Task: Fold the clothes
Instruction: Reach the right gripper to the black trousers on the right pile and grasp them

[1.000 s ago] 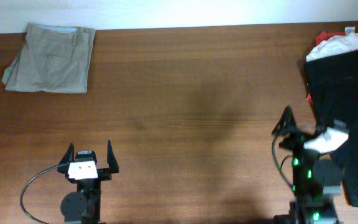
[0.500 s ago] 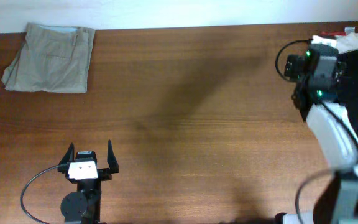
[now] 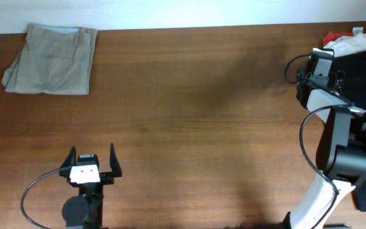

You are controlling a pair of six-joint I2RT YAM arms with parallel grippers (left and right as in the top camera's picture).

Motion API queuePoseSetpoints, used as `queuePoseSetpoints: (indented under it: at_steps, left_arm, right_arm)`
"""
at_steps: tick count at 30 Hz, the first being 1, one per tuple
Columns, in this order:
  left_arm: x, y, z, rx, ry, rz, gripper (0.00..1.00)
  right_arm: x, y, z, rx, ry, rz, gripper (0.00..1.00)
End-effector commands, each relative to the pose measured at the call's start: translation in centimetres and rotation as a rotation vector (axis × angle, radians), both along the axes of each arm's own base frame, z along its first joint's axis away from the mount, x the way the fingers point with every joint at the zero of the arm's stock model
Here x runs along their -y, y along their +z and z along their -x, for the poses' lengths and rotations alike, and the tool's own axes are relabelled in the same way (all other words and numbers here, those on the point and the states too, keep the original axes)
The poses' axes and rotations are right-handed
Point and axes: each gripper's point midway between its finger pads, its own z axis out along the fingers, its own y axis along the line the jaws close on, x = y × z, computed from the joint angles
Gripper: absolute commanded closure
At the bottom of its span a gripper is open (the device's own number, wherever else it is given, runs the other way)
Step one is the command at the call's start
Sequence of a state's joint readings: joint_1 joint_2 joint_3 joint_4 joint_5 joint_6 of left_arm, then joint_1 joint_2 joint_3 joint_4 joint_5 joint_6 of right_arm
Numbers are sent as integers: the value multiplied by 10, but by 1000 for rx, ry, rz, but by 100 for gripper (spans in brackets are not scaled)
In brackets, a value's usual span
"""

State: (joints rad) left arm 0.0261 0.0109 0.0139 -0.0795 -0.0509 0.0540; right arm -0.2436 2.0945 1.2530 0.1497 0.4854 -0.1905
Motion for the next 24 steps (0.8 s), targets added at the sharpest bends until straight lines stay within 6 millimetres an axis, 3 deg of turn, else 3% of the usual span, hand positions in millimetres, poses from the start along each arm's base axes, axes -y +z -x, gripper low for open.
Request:
queuePoseSetpoints:
  at_steps: [1, 9, 11, 15, 19, 21, 24]
  left_arm:
    - [1, -2, 0, -3, -7, -15, 1]
    - [1, -2, 0, -3, -7, -15, 1]
    - [1, -2, 0, -3, -6, -14, 1]
    - [1, -1, 0, -2, -7, -15, 1]
    - [1, -2, 0, -3, -7, -15, 1]
    - [1, -1, 0, -2, -7, -15, 1]
    - [1, -2, 0, -3, -7, -14, 1]
  right_arm:
    - [10, -16, -2, -21, -10, 13, 11]
    - [9, -36, -5, -29, 12, -14, 21]
    - [11, -36, -5, -24, 7, -13, 46]
    - [17, -31, -7, 5, -6, 0, 64]
    - [17, -27, -10, 35, -22, -14, 91]
    - [17, -25, -10, 69, -49, -38, 96]
    - [21, -7, -10, 151, -113, -67, 96]
